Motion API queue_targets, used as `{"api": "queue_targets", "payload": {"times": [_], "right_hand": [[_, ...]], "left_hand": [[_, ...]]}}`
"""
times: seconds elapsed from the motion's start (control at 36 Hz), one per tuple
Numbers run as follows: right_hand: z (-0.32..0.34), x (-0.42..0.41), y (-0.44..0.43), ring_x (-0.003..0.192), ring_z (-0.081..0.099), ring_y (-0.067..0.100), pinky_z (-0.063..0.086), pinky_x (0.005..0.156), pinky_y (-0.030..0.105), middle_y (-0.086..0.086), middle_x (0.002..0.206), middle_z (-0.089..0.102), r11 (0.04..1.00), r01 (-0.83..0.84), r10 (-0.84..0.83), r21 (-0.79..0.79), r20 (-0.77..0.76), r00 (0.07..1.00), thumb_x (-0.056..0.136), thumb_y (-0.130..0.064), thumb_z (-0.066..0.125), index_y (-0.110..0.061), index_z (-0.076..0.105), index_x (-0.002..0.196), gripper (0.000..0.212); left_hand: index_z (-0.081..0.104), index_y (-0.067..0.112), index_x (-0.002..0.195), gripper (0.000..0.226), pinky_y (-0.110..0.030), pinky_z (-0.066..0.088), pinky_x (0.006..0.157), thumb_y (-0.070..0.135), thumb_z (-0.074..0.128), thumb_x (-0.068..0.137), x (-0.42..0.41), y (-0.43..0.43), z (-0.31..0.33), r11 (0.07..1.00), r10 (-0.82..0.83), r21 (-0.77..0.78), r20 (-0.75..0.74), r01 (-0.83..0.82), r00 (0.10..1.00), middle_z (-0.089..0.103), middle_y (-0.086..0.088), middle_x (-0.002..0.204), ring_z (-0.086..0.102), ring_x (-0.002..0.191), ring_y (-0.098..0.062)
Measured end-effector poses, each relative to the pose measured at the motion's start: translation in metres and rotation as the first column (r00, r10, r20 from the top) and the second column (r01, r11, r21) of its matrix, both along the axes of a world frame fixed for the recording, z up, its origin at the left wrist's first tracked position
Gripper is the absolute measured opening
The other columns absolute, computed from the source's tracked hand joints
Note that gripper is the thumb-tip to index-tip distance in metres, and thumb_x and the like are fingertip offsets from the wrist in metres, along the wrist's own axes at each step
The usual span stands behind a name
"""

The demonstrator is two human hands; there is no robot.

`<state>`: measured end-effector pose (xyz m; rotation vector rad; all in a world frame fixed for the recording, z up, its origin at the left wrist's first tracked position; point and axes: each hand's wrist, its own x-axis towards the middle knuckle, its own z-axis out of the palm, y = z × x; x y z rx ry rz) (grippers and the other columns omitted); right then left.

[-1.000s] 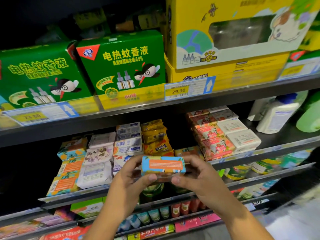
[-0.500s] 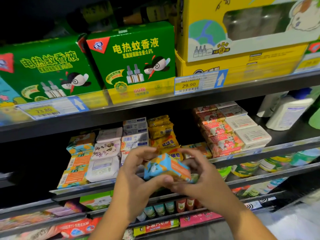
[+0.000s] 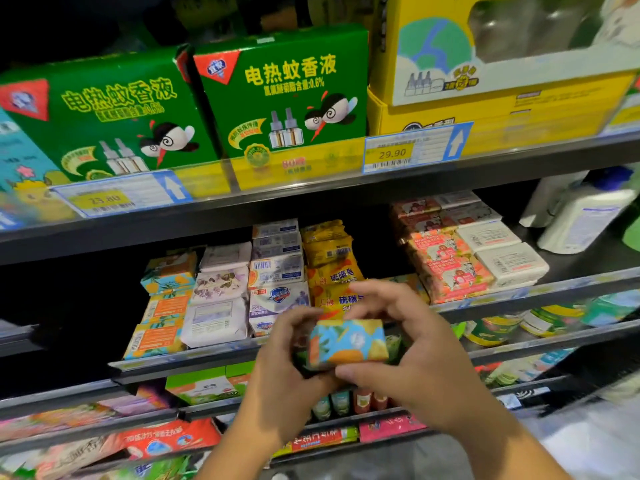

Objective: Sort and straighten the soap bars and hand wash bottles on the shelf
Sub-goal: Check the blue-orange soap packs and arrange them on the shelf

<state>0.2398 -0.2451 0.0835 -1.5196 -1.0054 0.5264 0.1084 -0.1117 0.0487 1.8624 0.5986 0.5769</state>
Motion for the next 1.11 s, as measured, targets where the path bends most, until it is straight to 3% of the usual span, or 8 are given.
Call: {"api": "queue_targets", "payload": {"times": [0.08,0.22,0.31,0.47,0.69,0.83,0.94,1.11], "right_hand": [[0.001,0.011,-0.004,0.108,0.064,0.01,0.055,0.086,0.026,-0.013,0.108,0.068,0.999,0.034,-0.034,0.0,0.001,0.999,0.066,-0.018,0.093,-0.048,0.062,0.118,0.068],[-0.007,0.016,0.002,0.101,0.071,0.024,0.058,0.083,0.031,0.005,0.102,0.072,0.998,-0.024,0.045,0.054,-0.425,0.904,0.065,-0.008,0.09,-0.024,0.068,0.118,0.06],[-0.014,0.013,0.008,0.097,0.072,0.03,0.058,0.073,0.029,0.02,0.11,0.07,0.997,-0.042,-0.004,-0.061,-0.605,0.796,0.069,-0.015,0.088,-0.016,0.069,0.118,0.053],[-0.026,0.01,0.013,0.046,0.056,0.019,0.035,0.035,0.022,0.015,0.079,0.071,0.936,-0.138,-0.117,-0.323,-0.659,0.743,0.094,-0.033,0.064,-0.005,0.067,0.106,0.03],[-0.029,0.014,0.018,0.048,0.055,0.023,0.036,0.04,0.026,0.002,0.092,0.078,0.899,-0.196,-0.063,-0.392,-0.559,0.827,0.095,-0.04,0.063,-0.03,0.061,0.116,0.024],[-0.018,0.011,0.028,0.077,0.074,0.032,0.062,0.067,0.037,0.013,0.114,0.068,0.953,-0.158,-0.025,-0.258,-0.589,0.808,0.101,-0.021,0.058,-0.04,0.061,0.124,0.03],[-0.01,0.006,0.037,0.092,0.074,0.031,0.061,0.083,0.043,0.009,0.111,0.071,0.973,-0.171,0.054,-0.154,-0.569,0.82,0.097,-0.042,0.056,-0.039,0.067,0.109,0.017],[-0.009,0.004,0.05,0.097,0.07,0.018,0.059,0.088,0.048,-0.004,0.1,0.07,0.986,-0.087,0.038,-0.139,-0.319,0.947,0.1,-0.04,0.053,-0.029,0.068,0.095,0.018]], "left_hand": [[0.058,0.044,0.105,0.077,-0.029,0.058,0.076,0.007,0.098,0.05,-0.007,0.006,0.003,0.986,0.065,-0.157,0.1,-0.049,0.993,0.068,0.012,0.105,0.069,0.1,-0.017],[0.059,0.024,0.108,0.074,-0.033,0.059,0.069,0.0,0.092,0.046,-0.007,0.007,0.015,0.789,0.247,-0.615,0.317,0.0,0.916,0.072,-0.02,0.102,0.072,0.094,-0.033],[0.055,0.015,0.111,0.051,-0.038,0.054,0.069,0.01,0.079,0.066,-0.004,0.001,0.022,0.759,0.296,-0.645,0.222,-0.088,0.929,0.071,-0.016,0.096,0.072,0.084,-0.029],[0.055,0.013,0.109,0.023,-0.029,0.047,0.045,0.027,0.065,0.092,-0.01,0.003,0.013,0.586,0.143,-0.794,-0.096,-0.163,0.985,0.068,-0.012,0.073,0.058,0.05,-0.024],[0.057,0.028,0.111,0.011,-0.028,0.049,0.038,0.024,0.058,0.1,-0.014,0.006,0.003,0.665,0.129,-0.718,-0.161,-0.206,0.979,0.074,-0.014,0.093,0.062,0.052,-0.029],[0.066,0.025,0.116,0.027,-0.041,0.062,0.063,0.021,0.066,0.09,-0.01,0.013,0.008,0.724,0.226,-0.661,-0.044,-0.197,0.973,0.071,-0.007,0.109,0.073,0.085,-0.039],[0.063,0.013,0.115,0.042,-0.037,0.06,0.077,0.031,0.07,0.077,-0.009,0.015,0.011,0.79,0.222,-0.598,0.072,-0.136,0.972,0.073,-0.008,0.108,0.071,0.101,-0.028],[0.055,0.011,0.108,0.041,-0.023,0.057,0.069,0.017,0.074,0.072,-0.009,0.019,0.006,0.929,0.154,-0.353,0.107,-0.107,0.982,0.069,0.019,0.098,0.067,0.085,-0.002]]}}
